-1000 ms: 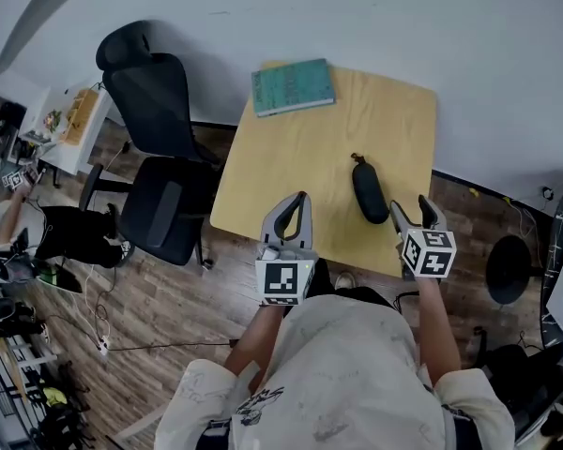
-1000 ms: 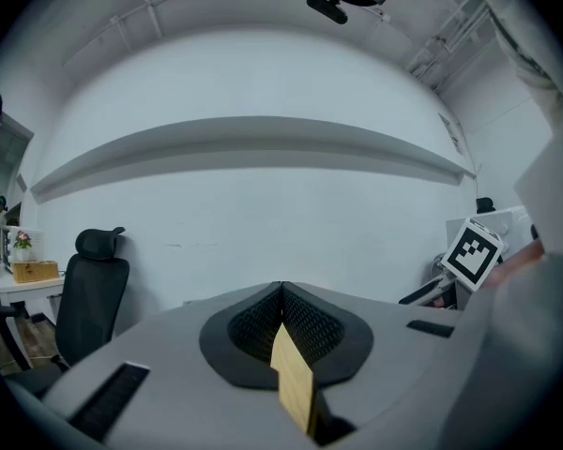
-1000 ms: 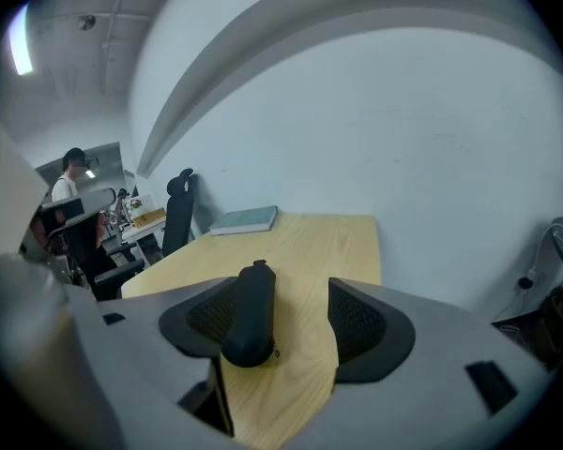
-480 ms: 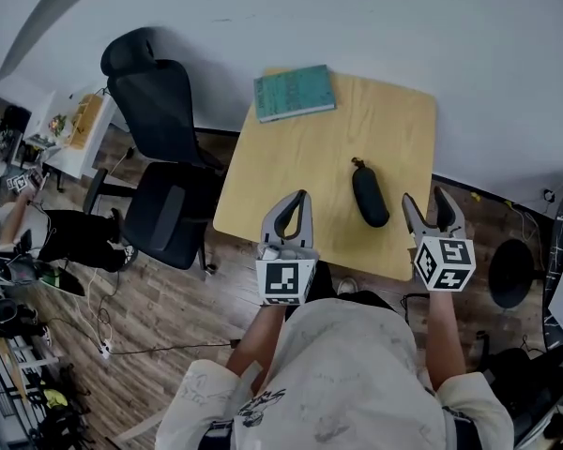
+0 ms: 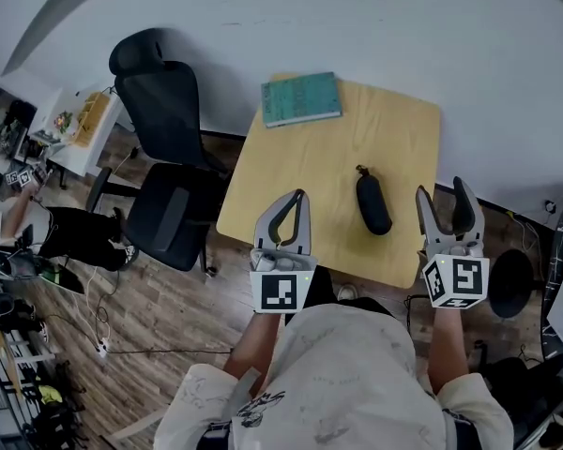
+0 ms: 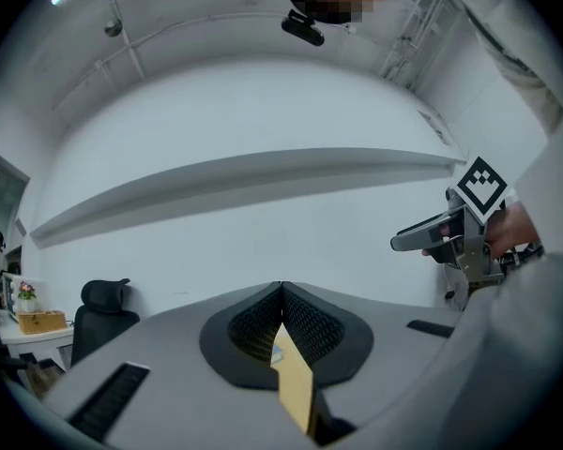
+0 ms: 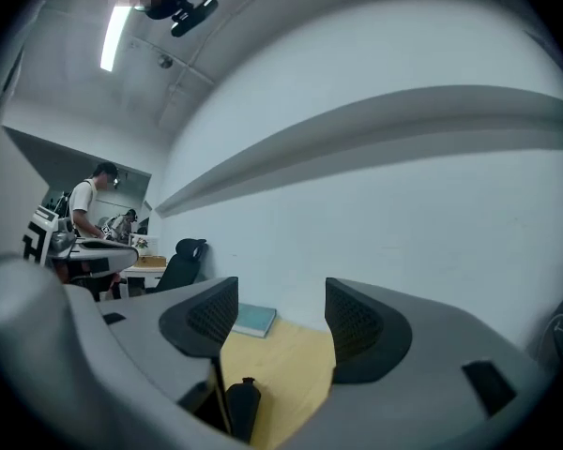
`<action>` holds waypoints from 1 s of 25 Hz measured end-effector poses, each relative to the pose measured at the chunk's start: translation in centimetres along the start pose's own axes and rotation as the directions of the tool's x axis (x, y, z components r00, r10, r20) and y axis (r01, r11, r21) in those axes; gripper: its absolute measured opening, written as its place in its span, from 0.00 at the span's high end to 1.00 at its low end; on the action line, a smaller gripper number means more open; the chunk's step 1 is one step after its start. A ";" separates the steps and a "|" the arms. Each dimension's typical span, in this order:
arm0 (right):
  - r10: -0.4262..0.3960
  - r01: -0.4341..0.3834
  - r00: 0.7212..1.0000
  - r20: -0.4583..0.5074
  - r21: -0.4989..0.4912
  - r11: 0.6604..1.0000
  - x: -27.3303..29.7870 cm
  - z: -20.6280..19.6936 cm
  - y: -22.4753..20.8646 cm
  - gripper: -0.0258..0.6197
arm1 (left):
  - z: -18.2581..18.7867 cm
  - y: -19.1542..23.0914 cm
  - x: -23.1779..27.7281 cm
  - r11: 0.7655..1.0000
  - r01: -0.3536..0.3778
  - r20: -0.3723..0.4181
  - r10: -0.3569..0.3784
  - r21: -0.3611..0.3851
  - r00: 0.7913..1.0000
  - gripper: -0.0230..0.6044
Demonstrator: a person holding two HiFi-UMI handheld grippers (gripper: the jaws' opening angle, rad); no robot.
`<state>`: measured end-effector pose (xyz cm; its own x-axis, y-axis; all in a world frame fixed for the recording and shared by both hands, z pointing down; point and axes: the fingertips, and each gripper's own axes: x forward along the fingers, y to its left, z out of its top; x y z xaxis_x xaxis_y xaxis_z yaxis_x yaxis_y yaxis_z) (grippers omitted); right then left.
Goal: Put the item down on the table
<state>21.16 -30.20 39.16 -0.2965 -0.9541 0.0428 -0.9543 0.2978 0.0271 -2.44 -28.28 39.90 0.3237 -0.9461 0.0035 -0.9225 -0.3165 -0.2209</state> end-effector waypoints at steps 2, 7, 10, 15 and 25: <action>0.003 -0.002 0.999 0.032 -0.022 1.000 0.0 0.7 0.3 0.49 | 0.5 0.4 0.0 1.000 -0.009 0.012 0.009 0.001 1.000 0.95; 0.001 0.001 0.999 0.038 -0.046 0.999 0.4 0.9 0.9 0.49 | 0.9 1.2 0.2 1.000 -0.021 0.029 0.021 -0.008 0.999 0.95; 0.011 -0.011 1.000 0.014 -0.045 0.999 0.7 0.2 1.0 0.49 | 0.8 1.3 0.2 1.000 -0.026 0.032 0.026 -0.013 0.999 0.95; 0.015 -0.015 1.000 0.008 -0.033 0.999 1.3 0.0 1.2 0.49 | 0.3 1.9 0.3 0.999 -0.035 0.025 0.036 -0.030 0.999 0.95; 0.016 -0.015 1.000 0.002 -0.042 0.999 1.9 -0.5 1.4 0.53 | -0.2 2.2 0.6 0.998 -0.038 0.014 0.039 -0.050 0.999 0.95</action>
<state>19.26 -31.58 39.74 -0.3114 -0.9494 0.0416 -0.9471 0.3136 0.0685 -4.27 -29.56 39.62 0.2905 -0.9567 -0.0183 -0.9435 -0.2833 -0.1718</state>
